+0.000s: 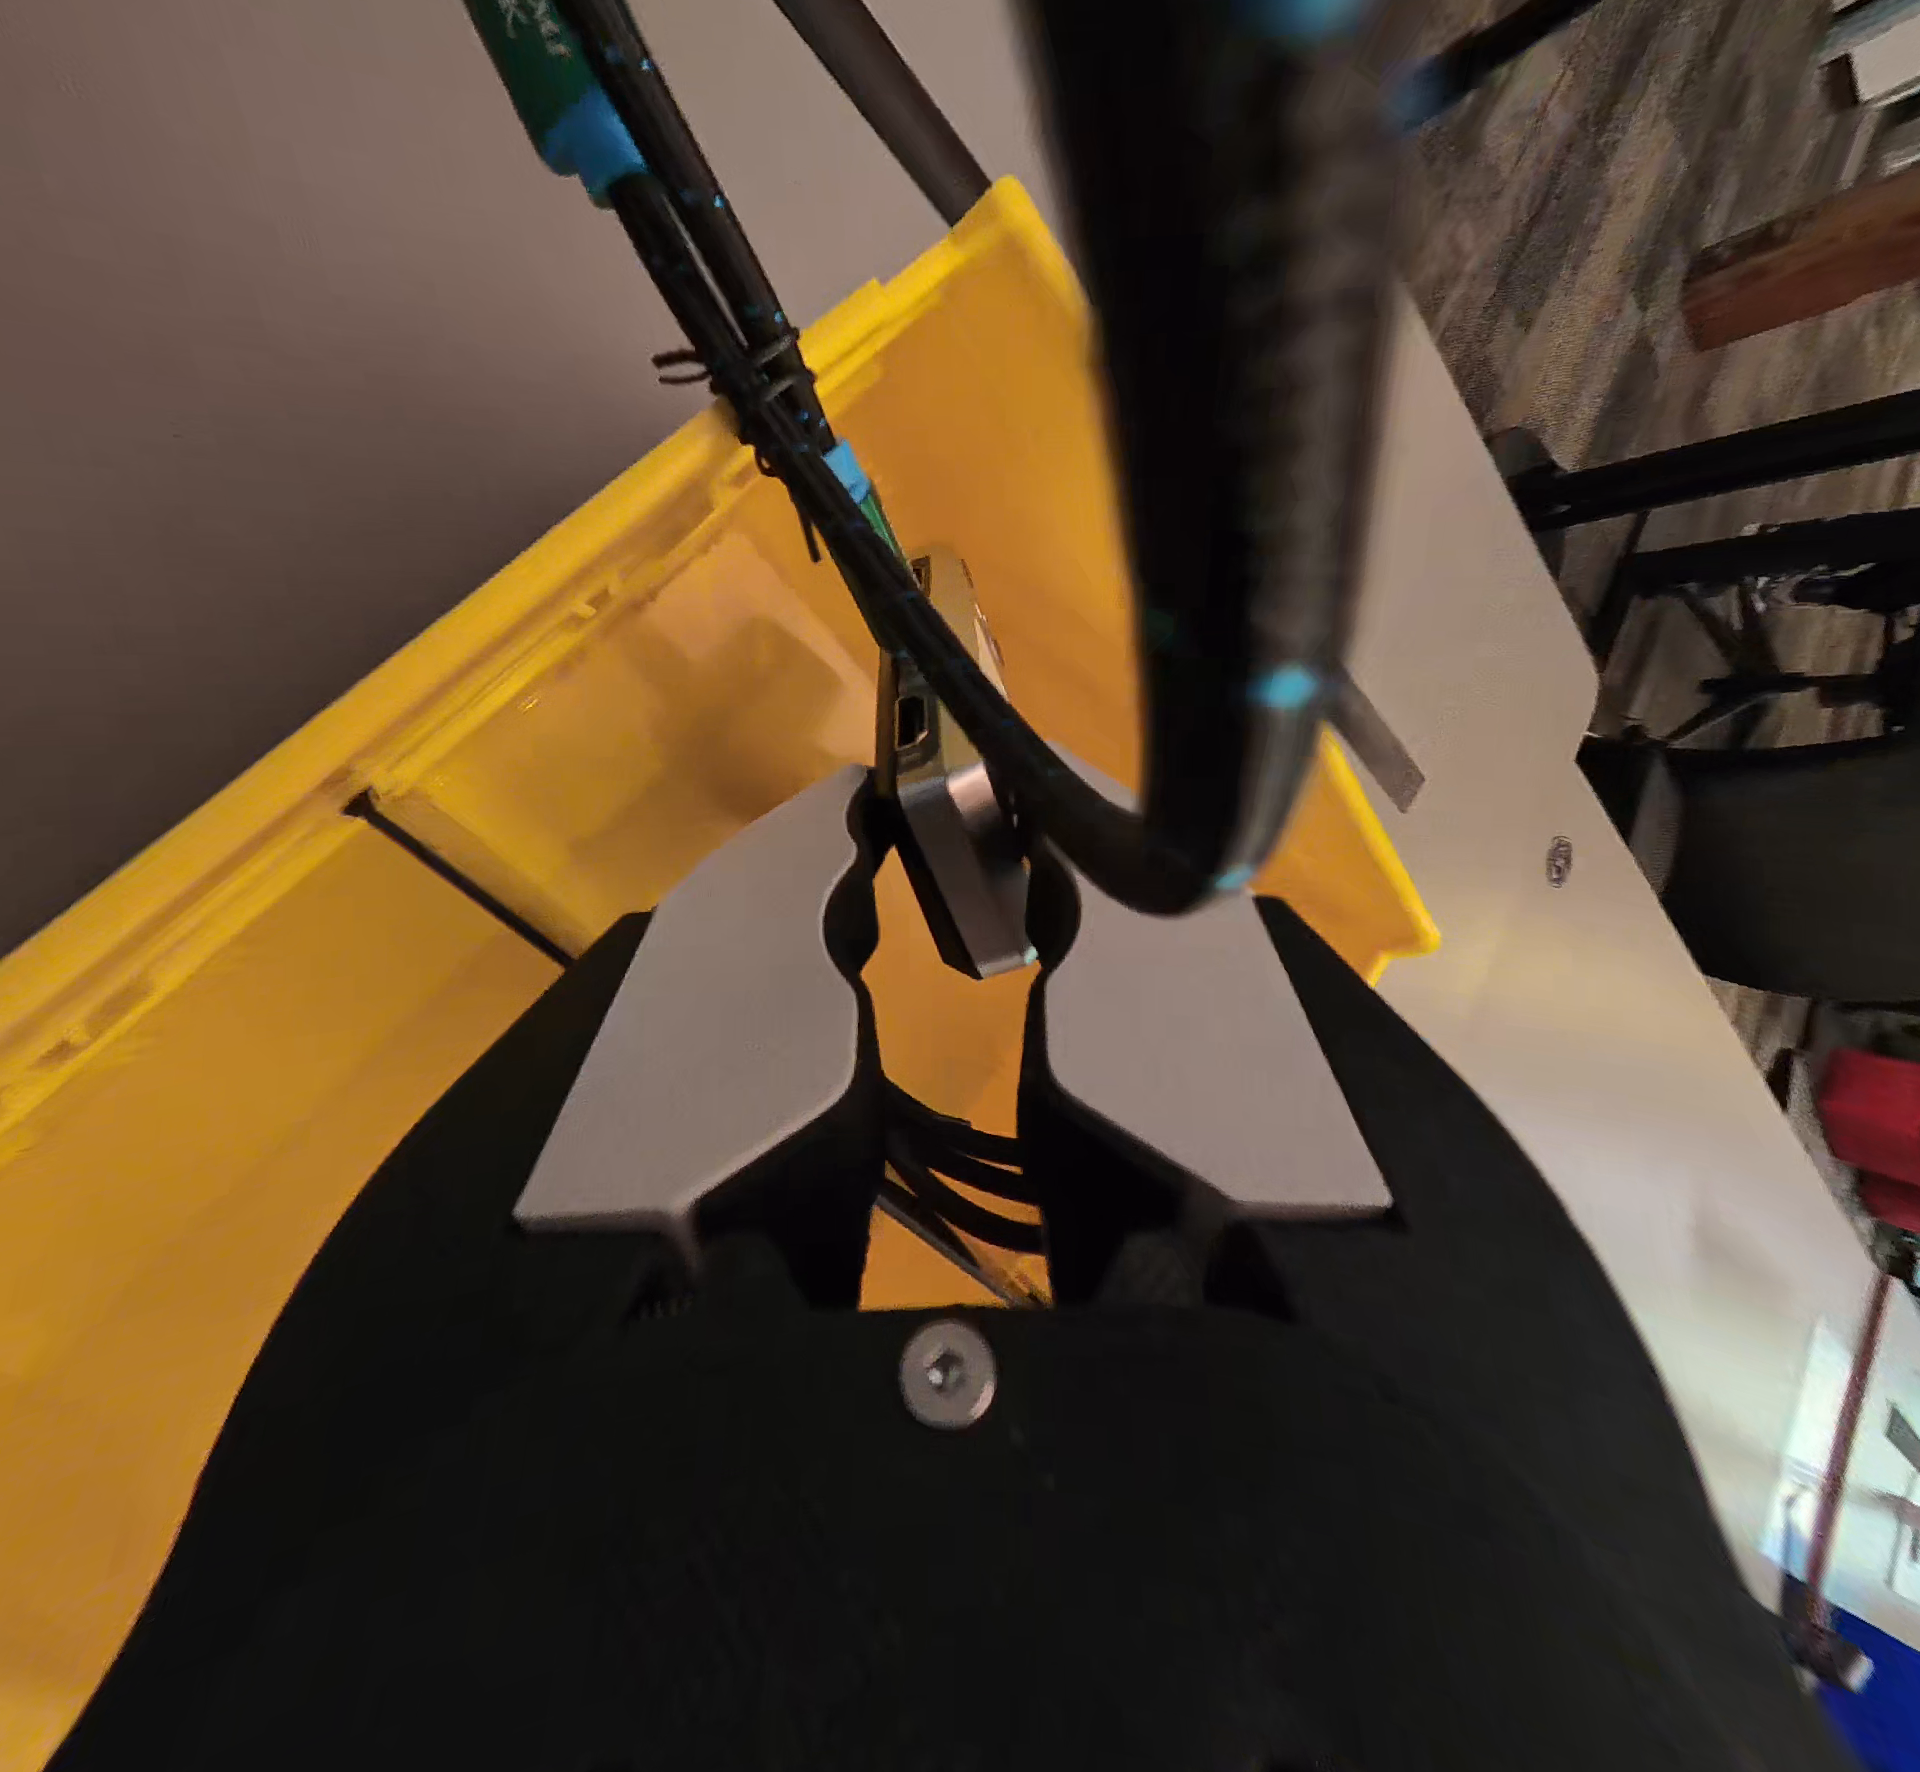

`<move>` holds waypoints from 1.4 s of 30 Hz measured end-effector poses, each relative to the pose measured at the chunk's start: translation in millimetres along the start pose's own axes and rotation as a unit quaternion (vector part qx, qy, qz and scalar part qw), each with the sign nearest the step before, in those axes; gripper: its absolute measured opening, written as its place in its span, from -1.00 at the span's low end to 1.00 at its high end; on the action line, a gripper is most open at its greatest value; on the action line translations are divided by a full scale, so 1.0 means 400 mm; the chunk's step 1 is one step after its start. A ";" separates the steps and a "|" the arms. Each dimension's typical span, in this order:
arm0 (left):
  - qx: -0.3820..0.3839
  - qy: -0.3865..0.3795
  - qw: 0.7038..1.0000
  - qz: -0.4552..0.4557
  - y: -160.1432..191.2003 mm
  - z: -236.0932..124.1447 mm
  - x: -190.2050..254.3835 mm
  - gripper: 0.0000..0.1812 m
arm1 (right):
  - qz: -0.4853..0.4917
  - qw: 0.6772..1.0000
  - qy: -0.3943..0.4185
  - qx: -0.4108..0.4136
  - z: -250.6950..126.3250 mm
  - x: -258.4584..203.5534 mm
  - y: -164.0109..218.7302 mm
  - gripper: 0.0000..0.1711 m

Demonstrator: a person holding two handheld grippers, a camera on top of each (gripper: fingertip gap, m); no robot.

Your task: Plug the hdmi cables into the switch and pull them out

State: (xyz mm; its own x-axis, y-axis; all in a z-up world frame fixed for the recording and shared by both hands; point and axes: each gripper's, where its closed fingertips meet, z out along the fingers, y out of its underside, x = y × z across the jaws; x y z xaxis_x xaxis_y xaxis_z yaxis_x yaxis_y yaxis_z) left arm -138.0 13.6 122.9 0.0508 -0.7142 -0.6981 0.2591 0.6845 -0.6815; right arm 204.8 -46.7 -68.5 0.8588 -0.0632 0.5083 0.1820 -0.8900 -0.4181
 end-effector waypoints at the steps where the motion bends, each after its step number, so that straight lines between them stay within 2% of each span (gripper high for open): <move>1: -0.002 0.000 1.000 0.000 0.000 0.000 -0.001 -0.50 | 0.007 1.000 -0.006 0.002 -0.002 0.000 -0.002 -0.71; 4: -0.008 -0.002 1.000 -0.002 0.001 -0.005 -0.013 -0.49 | 0.018 1.000 -0.013 0.010 -0.019 0.003 -0.015 -0.61; 9: -0.051 -0.008 0.999 -0.013 0.020 -0.026 -0.066 -0.49 | -0.008 1.000 -0.020 0.003 -0.079 0.016 -0.007 -0.57; 11: -0.098 -0.013 0.995 -0.016 0.051 -0.041 -0.098 -0.49 | -0.019 1.000 -0.016 -0.007 -0.109 0.029 0.009 -0.55; 14: -0.215 -0.017 0.976 -0.021 0.137 -0.092 -0.156 -0.50 | -0.001 1.000 -0.007 0.020 -0.172 0.049 0.003 -0.56; 18: -0.368 -0.033 0.925 -0.085 0.268 -0.242 -0.247 -0.57 | 0.049 0.981 0.005 0.185 -0.336 0.039 -0.119 -0.55; 22: -0.481 -0.081 0.858 -0.162 0.386 -0.442 -0.326 -0.76 | 0.056 0.927 0.002 0.372 -0.538 -0.060 -0.267 -0.56; 25: -0.534 -0.086 0.797 -0.269 0.449 -0.548 -0.317 -0.93 | 0.025 0.891 -0.009 0.454 -0.624 -0.151 -0.360 -0.56; 27: -0.536 -0.056 0.787 -0.300 0.465 -0.567 -0.293 -0.96 | 0.006 0.885 -0.033 0.464 -0.632 -0.209 -0.409 -0.55; 29: -0.553 -0.039 0.784 -0.279 0.484 -0.579 -0.281 -0.91 | -0.016 0.885 -0.060 0.462 -0.622 -0.261 -0.445 -0.52; 31: -0.578 -0.005 0.769 -0.273 0.502 -0.586 -0.246 -0.84 | -0.037 0.886 -0.069 0.456 -0.604 -0.294 -0.467 -0.49; 34: -0.610 0.098 0.726 -0.301 0.524 -0.582 -0.139 -0.78 | -0.042 0.885 -0.083 0.457 -0.580 -0.321 -0.482 -0.48; 36: -0.642 0.145 0.688 -0.306 0.552 -0.588 -0.084 -0.74 | -0.029 0.872 -0.110 0.476 -0.575 -0.338 -0.483 -0.48; 38: -0.668 0.176 0.652 -0.314 0.577 -0.591 -0.042 -0.73 | -0.026 0.858 -0.139 0.495 -0.575 -0.346 -0.490 -0.50; 42: -0.717 0.188 0.604 -0.292 0.633 -0.597 -0.011 -0.66 | -0.017 0.846 -0.185 0.499 -0.575 -0.352 -0.489 -0.50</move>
State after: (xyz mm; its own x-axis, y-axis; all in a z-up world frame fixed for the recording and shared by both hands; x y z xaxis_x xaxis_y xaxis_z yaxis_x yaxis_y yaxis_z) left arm -302.8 225.0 -99.1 0.0625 -0.9960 -0.0645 -0.9891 -0.0532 -0.1370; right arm -62.0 32.6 114.7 0.9024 0.2648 0.3400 0.3653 -0.0513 -0.9295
